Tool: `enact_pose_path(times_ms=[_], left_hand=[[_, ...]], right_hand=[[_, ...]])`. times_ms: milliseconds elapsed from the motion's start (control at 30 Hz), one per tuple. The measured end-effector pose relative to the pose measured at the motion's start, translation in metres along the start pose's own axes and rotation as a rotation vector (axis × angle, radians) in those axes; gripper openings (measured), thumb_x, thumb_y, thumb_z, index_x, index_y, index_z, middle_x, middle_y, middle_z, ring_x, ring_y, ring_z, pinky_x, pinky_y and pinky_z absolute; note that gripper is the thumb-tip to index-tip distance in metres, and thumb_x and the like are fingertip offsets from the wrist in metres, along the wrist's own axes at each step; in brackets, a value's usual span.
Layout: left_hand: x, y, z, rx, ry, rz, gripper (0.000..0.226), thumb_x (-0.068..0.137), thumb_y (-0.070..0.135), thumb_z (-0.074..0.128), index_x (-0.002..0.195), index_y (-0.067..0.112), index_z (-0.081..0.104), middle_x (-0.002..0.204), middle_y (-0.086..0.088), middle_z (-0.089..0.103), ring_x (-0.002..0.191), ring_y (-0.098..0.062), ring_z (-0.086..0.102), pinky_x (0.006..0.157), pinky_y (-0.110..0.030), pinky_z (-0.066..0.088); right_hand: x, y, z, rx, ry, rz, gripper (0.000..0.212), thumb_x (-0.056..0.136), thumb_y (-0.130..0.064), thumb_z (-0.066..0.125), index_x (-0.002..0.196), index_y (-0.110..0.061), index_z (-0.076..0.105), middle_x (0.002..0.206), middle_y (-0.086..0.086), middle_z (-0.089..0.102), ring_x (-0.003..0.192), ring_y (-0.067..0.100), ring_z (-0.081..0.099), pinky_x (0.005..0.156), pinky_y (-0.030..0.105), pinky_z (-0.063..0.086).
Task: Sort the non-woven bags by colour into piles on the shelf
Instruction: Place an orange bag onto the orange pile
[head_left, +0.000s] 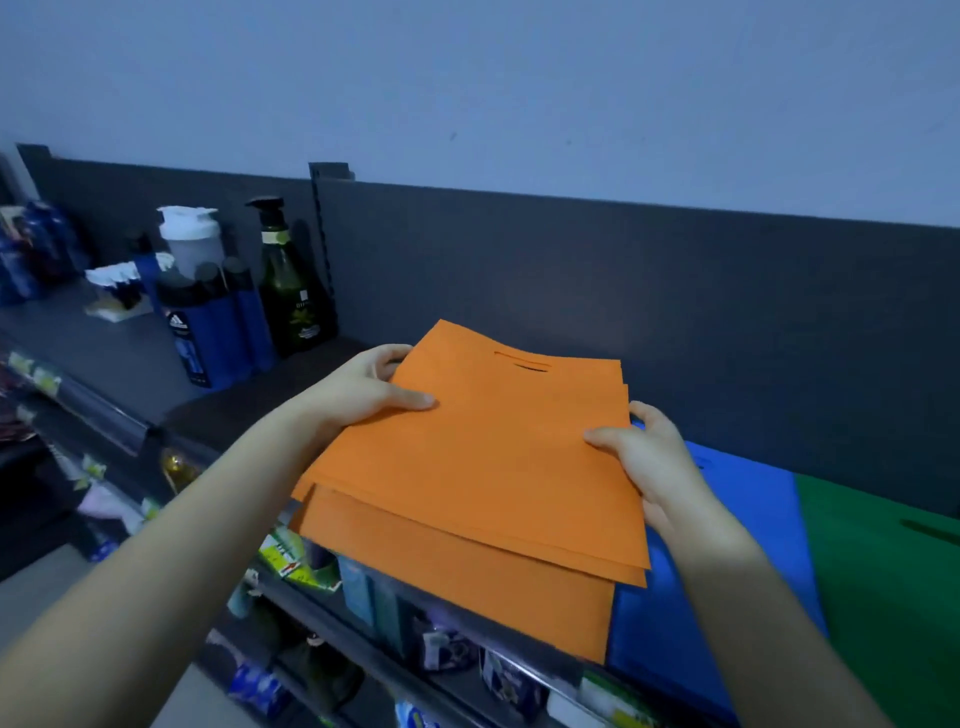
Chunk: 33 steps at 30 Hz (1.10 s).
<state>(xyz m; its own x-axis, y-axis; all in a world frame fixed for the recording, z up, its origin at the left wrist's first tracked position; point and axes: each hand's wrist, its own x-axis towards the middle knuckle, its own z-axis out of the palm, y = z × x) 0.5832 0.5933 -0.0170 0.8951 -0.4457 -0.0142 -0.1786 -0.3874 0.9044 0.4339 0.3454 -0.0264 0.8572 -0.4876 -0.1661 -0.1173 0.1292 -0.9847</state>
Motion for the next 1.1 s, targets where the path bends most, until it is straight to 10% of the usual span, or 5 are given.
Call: enact_pose_path(times_ms=[200,300,1100], left_hand=[[0.048,-0.033,-0.025,0.094,-0.044,-0.033,0.088,0.078,0.014,0.08,0.148,0.022,0.026,0.119,0.007,0.052,0.101,-0.01,0.058,0.08,-0.022,0.051],[0.068,-0.053,-0.028,0.198,-0.045,-0.029,0.105,0.074,0.03,0.083,0.153,0.024,0.014,0.13,0.003,0.048,0.112,-0.02,0.056,0.092,-0.039,0.051],[0.109,-0.101,-0.003,0.552,-0.113,0.294,0.078,0.086,0.049,0.064,0.149,0.019,0.029,0.156,-0.003,0.026,0.141,-0.025,0.024,0.115,-0.042,0.021]], right_hand=[[0.053,0.02,0.045,-0.218,0.101,-0.017,0.109,0.067,0.002,0.082,0.151,-0.024,0.017,0.133,0.004,0.054,0.116,0.027,0.057,0.095,0.047,0.05],[0.066,0.027,0.064,-0.461,0.214,0.003,0.094,0.07,-0.013,0.083,0.147,-0.017,0.03,0.141,0.006,0.047,0.12,0.028,0.053,0.096,0.04,0.047],[0.079,0.07,0.086,-0.862,0.473,-0.086,0.046,0.082,-0.029,0.074,0.123,-0.016,0.059,0.131,0.002,0.054,0.12,0.019,0.05,0.087,0.022,0.036]])
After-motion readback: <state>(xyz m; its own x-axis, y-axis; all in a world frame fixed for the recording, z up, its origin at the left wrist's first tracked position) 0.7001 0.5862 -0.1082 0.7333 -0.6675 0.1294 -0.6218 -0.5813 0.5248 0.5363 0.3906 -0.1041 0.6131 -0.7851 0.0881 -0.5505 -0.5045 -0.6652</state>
